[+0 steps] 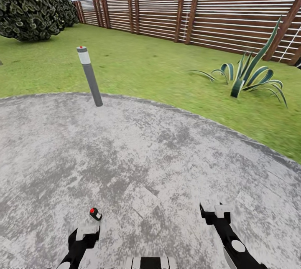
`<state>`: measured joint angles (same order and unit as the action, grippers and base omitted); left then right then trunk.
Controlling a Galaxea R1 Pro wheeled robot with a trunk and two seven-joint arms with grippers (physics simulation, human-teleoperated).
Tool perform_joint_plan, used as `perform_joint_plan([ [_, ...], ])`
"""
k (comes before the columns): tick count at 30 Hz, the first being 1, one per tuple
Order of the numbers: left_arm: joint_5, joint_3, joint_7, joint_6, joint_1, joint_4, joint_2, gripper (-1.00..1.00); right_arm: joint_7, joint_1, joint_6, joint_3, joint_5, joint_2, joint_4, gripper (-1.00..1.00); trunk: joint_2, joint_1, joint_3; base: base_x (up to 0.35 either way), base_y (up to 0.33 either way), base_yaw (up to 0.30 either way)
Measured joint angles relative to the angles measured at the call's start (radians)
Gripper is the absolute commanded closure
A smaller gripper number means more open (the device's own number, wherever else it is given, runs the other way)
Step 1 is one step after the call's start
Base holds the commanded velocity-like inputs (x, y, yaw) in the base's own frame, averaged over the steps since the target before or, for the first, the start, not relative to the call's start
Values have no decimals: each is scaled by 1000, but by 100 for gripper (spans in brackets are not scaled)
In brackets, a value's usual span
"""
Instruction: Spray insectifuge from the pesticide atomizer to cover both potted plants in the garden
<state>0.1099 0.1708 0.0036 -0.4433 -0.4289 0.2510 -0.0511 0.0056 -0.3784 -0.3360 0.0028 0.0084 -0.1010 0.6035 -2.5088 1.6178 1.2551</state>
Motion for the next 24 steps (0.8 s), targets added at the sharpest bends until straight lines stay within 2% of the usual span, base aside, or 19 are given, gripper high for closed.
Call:
perform_joint_plan([
  [19, -1, 4, 0, -2, 0, 0, 0, -100, 0, 0, 0, 0, 0, 0, 0, -100, -4, 9, 102, 0, 0, 0],
  [24, -1, 4, 0, -6, 0, 0, 0, -100, -1, 0, -1, 1, 0, 0, 1, -100, -5, 9, 107, 0, 0, 0],
])
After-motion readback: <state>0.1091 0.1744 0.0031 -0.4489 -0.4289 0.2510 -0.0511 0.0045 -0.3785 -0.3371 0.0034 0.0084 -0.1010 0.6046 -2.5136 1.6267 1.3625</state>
